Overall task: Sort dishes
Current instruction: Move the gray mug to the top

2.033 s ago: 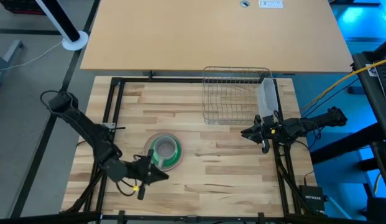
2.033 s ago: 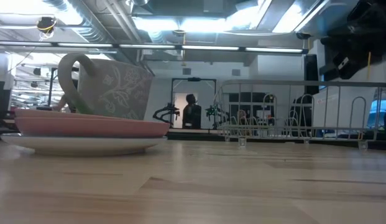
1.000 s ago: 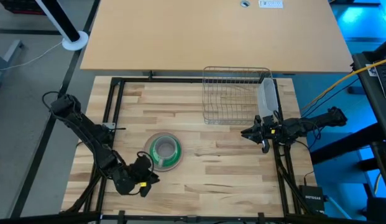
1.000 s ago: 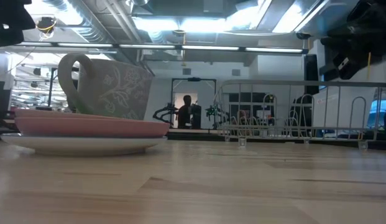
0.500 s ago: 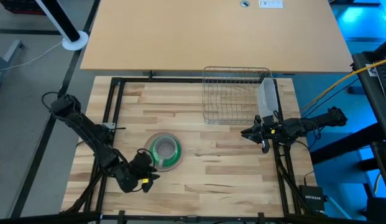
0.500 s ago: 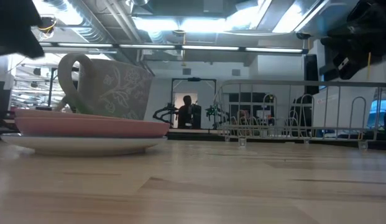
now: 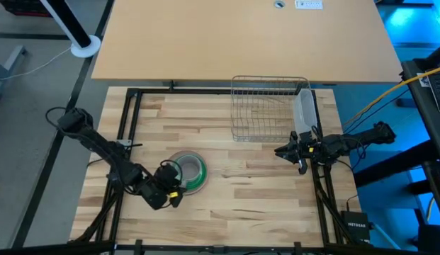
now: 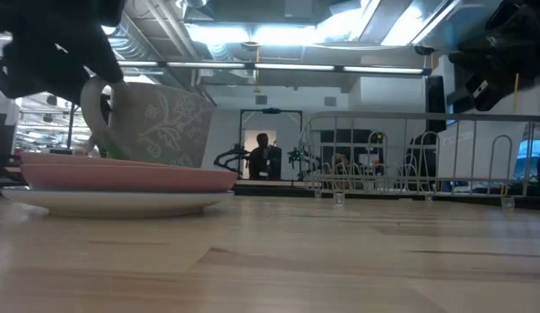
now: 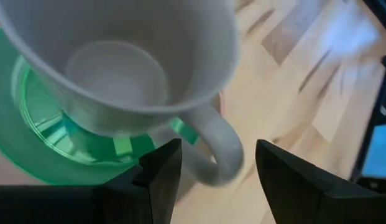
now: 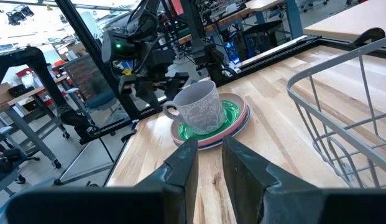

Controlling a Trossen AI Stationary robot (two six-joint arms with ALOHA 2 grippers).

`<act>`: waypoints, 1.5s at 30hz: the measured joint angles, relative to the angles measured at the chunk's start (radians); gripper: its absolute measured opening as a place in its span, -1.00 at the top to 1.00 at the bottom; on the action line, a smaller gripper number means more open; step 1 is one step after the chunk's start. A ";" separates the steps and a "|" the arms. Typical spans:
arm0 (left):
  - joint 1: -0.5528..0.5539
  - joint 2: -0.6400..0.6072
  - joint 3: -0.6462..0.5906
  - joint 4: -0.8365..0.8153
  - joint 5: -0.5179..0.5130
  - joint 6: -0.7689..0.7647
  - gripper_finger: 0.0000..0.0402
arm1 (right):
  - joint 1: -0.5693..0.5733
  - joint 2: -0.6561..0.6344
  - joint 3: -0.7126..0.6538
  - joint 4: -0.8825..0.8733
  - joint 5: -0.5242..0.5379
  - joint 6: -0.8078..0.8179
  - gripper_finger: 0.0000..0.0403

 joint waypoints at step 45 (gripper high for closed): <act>0.086 -0.071 0.222 -0.374 -0.187 0.305 0.78 | 0.000 0.000 0.000 0.000 0.000 0.000 0.61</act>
